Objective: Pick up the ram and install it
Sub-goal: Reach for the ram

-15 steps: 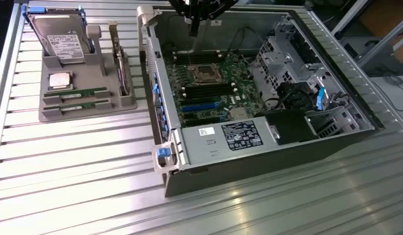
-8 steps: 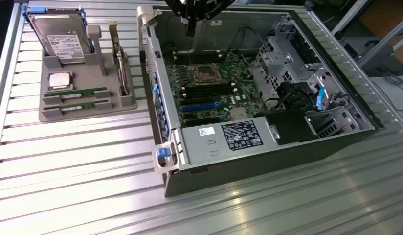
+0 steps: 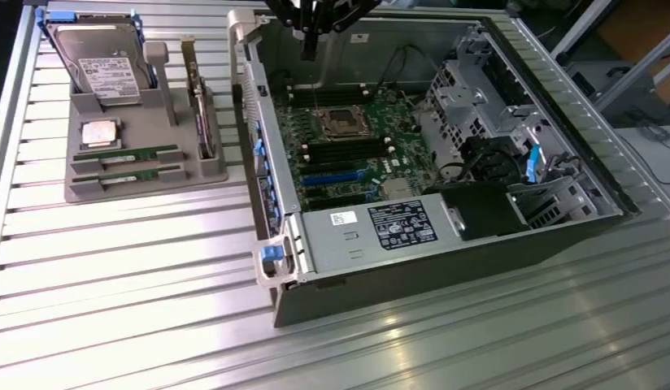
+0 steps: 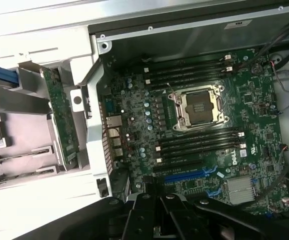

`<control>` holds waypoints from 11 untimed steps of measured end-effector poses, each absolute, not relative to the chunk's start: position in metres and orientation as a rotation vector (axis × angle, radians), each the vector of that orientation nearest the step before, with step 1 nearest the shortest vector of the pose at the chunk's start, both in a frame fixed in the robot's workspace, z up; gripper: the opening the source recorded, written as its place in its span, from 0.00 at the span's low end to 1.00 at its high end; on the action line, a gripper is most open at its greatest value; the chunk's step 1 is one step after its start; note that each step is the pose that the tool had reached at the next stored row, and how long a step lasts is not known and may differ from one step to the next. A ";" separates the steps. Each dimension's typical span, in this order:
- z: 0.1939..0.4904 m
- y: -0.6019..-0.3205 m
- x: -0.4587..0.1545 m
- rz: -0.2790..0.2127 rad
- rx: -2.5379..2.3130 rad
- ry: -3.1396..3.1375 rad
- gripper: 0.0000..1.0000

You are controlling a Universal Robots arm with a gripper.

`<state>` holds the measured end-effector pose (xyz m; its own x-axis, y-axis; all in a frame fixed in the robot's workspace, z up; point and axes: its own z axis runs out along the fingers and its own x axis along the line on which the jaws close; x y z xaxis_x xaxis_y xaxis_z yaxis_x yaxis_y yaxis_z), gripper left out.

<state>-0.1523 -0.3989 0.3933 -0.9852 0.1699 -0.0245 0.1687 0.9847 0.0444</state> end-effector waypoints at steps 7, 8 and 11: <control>0.393 -0.399 -0.163 0.066 0.264 3.101 0.11; 0.393 -0.399 -0.164 0.066 0.264 3.101 0.11; 0.393 -0.399 -0.170 0.066 0.265 3.101 0.11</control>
<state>-0.1697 -0.3989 0.3933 -0.9852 0.1698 -0.0245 0.1687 0.9847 0.0444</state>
